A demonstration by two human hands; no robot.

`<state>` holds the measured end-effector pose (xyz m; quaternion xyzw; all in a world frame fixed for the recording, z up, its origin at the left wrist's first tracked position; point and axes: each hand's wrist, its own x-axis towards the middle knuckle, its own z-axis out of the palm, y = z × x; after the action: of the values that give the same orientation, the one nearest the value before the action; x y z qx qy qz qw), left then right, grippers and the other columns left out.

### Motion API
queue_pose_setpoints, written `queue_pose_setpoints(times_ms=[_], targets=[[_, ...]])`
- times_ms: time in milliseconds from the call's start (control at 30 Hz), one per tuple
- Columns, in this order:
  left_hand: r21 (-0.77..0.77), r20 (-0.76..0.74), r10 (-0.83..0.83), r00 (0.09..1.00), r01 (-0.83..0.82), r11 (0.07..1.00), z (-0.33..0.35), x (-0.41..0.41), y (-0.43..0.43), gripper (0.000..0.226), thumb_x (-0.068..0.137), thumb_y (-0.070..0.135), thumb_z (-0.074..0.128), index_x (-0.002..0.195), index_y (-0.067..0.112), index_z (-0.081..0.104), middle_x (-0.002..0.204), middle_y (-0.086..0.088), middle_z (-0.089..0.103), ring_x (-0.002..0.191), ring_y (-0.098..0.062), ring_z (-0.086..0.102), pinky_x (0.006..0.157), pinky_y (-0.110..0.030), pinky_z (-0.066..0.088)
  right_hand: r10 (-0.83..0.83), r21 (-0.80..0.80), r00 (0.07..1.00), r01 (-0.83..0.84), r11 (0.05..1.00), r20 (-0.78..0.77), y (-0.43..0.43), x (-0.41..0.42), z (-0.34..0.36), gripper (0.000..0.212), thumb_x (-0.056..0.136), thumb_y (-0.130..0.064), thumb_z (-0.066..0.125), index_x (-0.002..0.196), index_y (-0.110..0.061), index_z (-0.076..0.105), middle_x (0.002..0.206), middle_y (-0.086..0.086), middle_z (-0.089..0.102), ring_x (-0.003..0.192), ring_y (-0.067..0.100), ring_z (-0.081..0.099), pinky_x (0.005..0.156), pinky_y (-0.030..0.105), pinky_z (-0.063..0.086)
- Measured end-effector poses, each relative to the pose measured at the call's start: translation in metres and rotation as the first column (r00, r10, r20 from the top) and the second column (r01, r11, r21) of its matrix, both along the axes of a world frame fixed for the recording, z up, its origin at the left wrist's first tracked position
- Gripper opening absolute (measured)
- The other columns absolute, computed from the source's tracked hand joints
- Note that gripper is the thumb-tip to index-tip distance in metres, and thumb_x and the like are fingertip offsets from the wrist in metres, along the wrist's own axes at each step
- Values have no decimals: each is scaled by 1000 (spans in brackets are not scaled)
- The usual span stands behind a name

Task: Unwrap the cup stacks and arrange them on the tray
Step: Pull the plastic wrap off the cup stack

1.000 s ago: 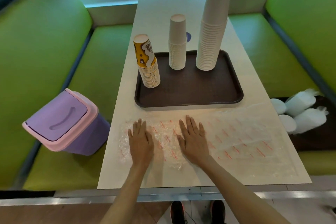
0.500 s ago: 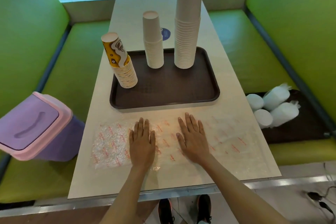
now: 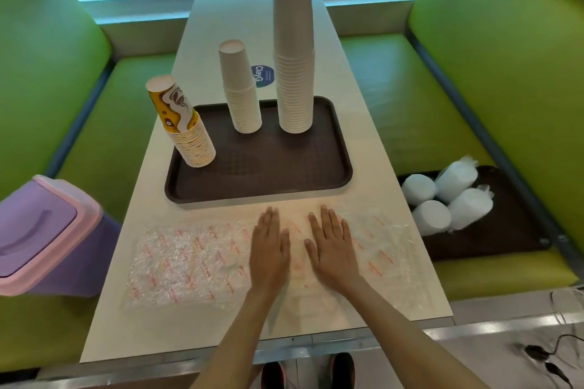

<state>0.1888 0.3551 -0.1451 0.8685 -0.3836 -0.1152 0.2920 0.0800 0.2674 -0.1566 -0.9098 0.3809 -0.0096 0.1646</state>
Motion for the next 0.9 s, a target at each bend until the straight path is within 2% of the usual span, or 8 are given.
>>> queue_pose_setpoints(times_ms=[100,167,233,333,567,733,833,900], targets=[[56,60,-45,997,41,998,-11,-14,-12,61,95,40,5,150,15,17,158,2,13,141,-2,-1,115,-21,-7,8,25,1000,-9,1000,26,-2,-3,-2,59,103,-40,8,142,-15,43,149,14,41,136,28,40,114,36,6],[78,140,-59,988,48,996,-17,-11,-12,67,92,42,-2,149,14,21,157,0,18,141,-4,1,117,-27,-4,27,28,999,-28,999,20,-11,-9,0,57,103,-39,8,144,-16,41,150,12,39,137,27,40,115,36,5],[74,172,-61,983,49,996,-17,-9,-12,68,91,42,0,148,14,24,157,0,21,141,-4,5,118,-29,1,18,7,999,-18,1000,31,-27,-20,2,63,99,-47,3,151,-18,23,158,7,18,145,24,23,117,35,-1],[94,173,-62,983,46,994,-17,-13,-13,68,92,44,2,148,15,26,156,2,21,142,-5,6,119,-30,3,18,-6,998,-17,1000,61,-49,-44,-2,84,78,-67,-28,147,-24,-6,154,-3,-16,146,16,-13,115,32,-16],[132,154,-58,986,38,991,-16,-14,-13,72,89,49,-1,149,17,20,157,3,17,141,-3,2,119,-30,-2,17,18,1000,-17,1000,-3,-65,-63,5,92,65,-70,-38,143,-24,-22,151,-2,-29,139,14,-29,113,31,-22],[189,101,22,995,-41,981,-6,-29,-30,75,88,50,-3,151,14,15,160,0,8,147,-11,0,114,-29,-13,5,19,999,-6,1000,35,-63,-61,0,89,73,-71,-29,147,-27,-11,155,3,-22,145,22,-21,115,35,-21],[190,90,-82,993,64,980,-5,-47,-42,83,81,54,-9,152,15,9,160,0,3,147,-11,-2,115,-27,-11,-3,14,1000,2,1000,28,-67,-62,-1,83,82,-71,-11,152,-31,2,156,8,-21,146,27,-18,114,38,-19],[231,118,-140,983,110,967,-8,-52,-45,82,81,56,-12,152,18,4,160,2,-3,145,-8,-9,114,-28,-14,-6,1,1000,6,1000,-10,-74,-63,0,88,77,-77,-10,153,-35,4,158,11,-21,145,27,-22,112,41,-20]])
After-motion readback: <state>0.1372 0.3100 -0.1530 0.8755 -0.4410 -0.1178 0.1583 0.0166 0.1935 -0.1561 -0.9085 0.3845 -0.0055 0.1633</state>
